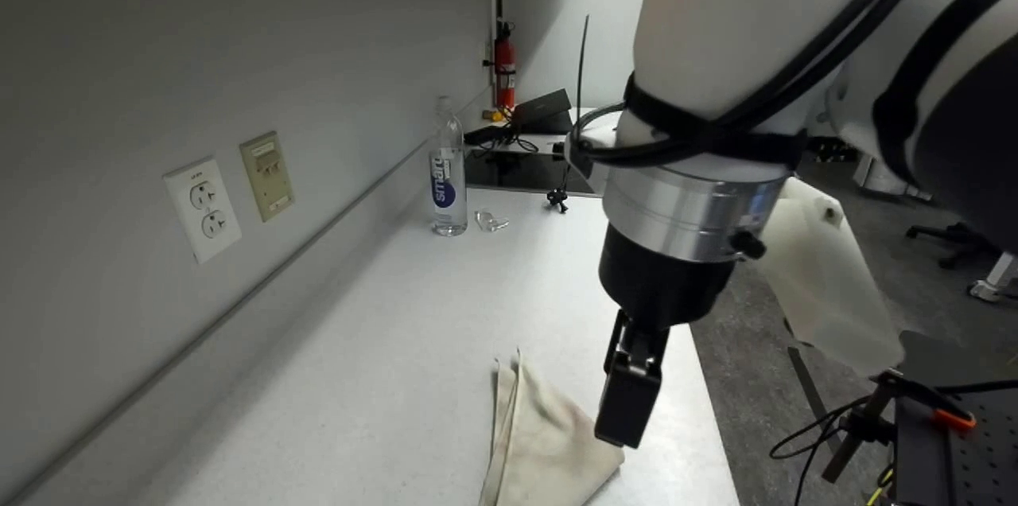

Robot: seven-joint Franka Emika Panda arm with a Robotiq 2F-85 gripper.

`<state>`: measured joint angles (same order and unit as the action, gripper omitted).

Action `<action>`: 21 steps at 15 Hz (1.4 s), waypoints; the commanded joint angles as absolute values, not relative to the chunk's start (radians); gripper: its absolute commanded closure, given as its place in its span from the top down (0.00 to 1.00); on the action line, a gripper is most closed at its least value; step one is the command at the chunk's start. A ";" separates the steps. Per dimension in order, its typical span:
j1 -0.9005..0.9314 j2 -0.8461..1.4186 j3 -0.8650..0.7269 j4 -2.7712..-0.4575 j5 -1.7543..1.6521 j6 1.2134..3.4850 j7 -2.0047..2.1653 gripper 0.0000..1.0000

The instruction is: Fold the cloth on the table

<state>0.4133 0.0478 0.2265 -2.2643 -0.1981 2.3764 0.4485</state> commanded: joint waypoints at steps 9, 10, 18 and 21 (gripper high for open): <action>0.373 -0.151 0.329 -2.368 -0.177 2.384 0.385 1.00; 0.373 -0.163 0.332 -2.376 -0.176 2.384 0.383 1.00; 0.371 -0.176 0.332 -2.388 -0.174 2.383 0.380 1.00; 0.371 -0.176 0.332 -2.388 -0.174 2.383 0.380 1.00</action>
